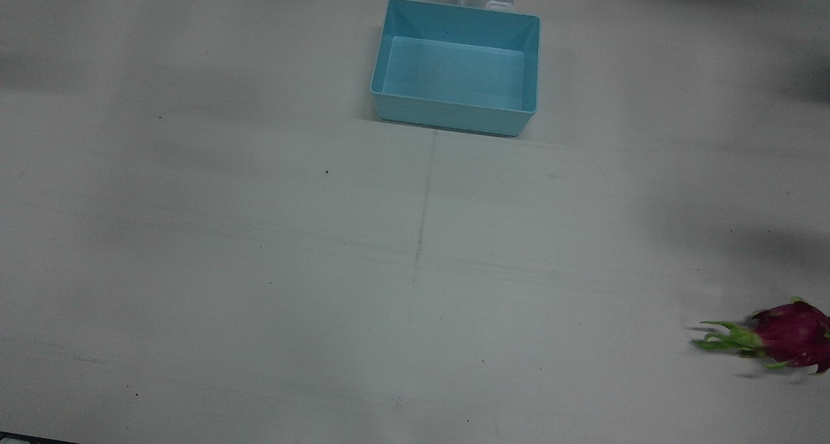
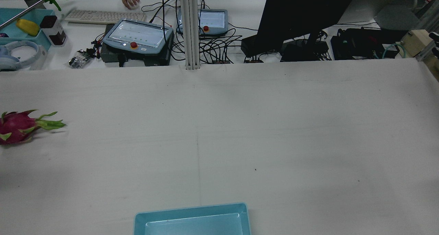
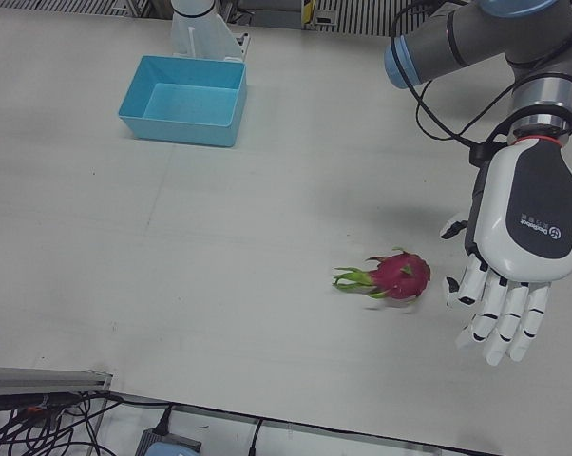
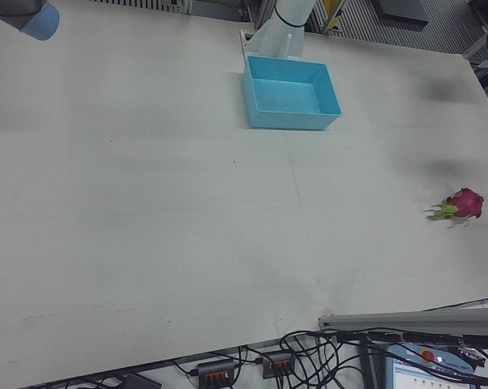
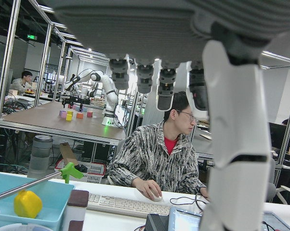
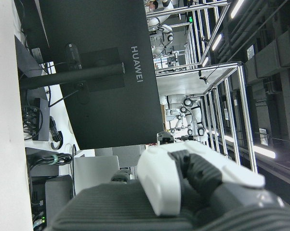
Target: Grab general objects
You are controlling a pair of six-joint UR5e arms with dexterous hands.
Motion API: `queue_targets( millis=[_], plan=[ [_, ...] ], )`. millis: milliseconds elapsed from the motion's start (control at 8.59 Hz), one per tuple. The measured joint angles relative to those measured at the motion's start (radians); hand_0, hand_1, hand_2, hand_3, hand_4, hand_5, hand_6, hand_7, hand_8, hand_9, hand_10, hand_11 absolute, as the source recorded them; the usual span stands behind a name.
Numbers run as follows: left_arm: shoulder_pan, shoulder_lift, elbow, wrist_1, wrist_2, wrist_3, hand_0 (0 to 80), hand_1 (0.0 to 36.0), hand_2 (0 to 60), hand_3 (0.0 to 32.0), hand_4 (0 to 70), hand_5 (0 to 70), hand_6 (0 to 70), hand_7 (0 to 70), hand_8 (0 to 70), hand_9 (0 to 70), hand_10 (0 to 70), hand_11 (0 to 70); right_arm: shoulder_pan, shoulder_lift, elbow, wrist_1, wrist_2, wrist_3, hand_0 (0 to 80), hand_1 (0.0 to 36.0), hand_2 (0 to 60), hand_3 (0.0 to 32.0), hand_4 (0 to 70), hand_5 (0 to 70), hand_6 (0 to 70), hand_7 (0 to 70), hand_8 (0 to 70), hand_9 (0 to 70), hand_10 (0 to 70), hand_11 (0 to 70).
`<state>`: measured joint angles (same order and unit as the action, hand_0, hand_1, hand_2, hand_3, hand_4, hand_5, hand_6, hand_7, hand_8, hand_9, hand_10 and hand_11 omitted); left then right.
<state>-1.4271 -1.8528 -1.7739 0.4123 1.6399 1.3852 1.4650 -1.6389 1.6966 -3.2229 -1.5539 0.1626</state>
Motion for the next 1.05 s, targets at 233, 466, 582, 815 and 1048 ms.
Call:
queue_targets(
  millis=[233,466,582,815,1048],
  plan=[
    [-0.001,0.007,-0.005,-0.003,-0.006,-0.001,51.2,23.0,47.9,0.0,7.6,65.4,14.5,28.5,12.8,14.8,9.4,15.8,0.0,0.0,0.0,0.0,0.0,0.0,0.0,0.0,0.0,0.0,0.0,0.0,0.0,0.0,0.0,0.0,0.0,0.0],
    [-0.003,0.033,-0.028,-0.016,-0.015,-0.001,50.9,22.4,47.9,0.6,8.1,61.3,15.8,34.2,13.8,16.6,9.3,15.6,0.0,-0.001,0.001,0.0,0.0,0.0,0.0,0.0,0.0,0.0,0.0,0.0,0.0,0.0,0.0,0.0,0.0,0.0],
    [-0.003,0.048,-0.04,-0.024,-0.016,-0.001,50.9,22.4,47.9,1.0,8.1,61.2,15.9,34.9,13.9,16.8,9.3,15.6,0.0,0.0,0.001,0.0,0.0,0.0,0.0,0.0,0.0,0.0,0.0,0.0,0.0,0.0,0.0,0.0,0.0,0.0],
    [-0.004,0.06,-0.047,-0.035,-0.017,-0.002,51.2,22.4,47.0,7.8,7.4,61.0,17.1,42.9,15.0,19.3,9.5,15.8,0.0,-0.001,0.001,0.0,0.0,0.0,0.0,0.0,0.0,0.0,0.0,0.0,0.0,0.0,0.0,0.0,0.0,0.0],
    [-0.004,0.063,-0.048,-0.042,-0.017,-0.002,50.7,21.4,42.7,15.4,3.1,64.6,6.7,19.7,11.4,10.5,9.5,15.8,0.0,-0.001,0.001,0.0,0.0,-0.001,0.0,0.0,0.0,0.0,0.0,0.0,0.0,0.0,0.0,0.0,0.0,0.0]
  ],
)
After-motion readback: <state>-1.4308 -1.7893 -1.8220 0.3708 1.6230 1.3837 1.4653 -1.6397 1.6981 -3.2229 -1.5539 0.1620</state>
